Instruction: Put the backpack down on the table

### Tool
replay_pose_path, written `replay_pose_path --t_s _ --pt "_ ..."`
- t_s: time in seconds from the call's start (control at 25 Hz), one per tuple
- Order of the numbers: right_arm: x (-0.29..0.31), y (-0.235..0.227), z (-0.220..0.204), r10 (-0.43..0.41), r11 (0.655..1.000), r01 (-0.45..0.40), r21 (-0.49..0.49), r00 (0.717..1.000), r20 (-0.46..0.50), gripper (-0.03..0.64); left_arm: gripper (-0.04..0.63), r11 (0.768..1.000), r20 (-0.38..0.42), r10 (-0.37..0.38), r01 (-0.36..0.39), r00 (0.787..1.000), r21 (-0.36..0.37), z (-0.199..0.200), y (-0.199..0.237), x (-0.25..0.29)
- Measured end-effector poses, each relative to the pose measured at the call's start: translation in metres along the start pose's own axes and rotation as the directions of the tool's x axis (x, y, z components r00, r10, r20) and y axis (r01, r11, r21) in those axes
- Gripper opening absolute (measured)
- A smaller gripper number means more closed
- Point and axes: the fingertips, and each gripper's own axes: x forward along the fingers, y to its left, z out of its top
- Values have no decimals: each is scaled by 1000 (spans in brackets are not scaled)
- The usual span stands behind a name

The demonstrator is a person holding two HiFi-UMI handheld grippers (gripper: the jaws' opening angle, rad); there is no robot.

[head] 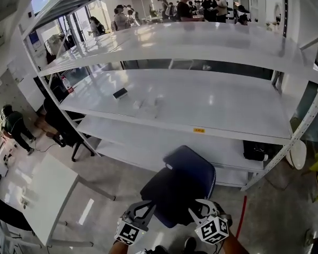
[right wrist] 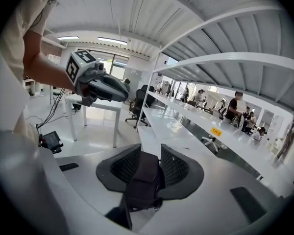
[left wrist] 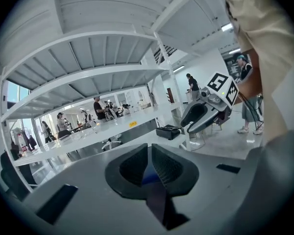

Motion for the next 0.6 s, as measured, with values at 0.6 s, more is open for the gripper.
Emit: replay_pose_path --t_s 0.6 --pt "79 -13 -36 -125 976 155 150 973 -195 152 75 977 -56 -204 199 977 -75 -97 76 69"
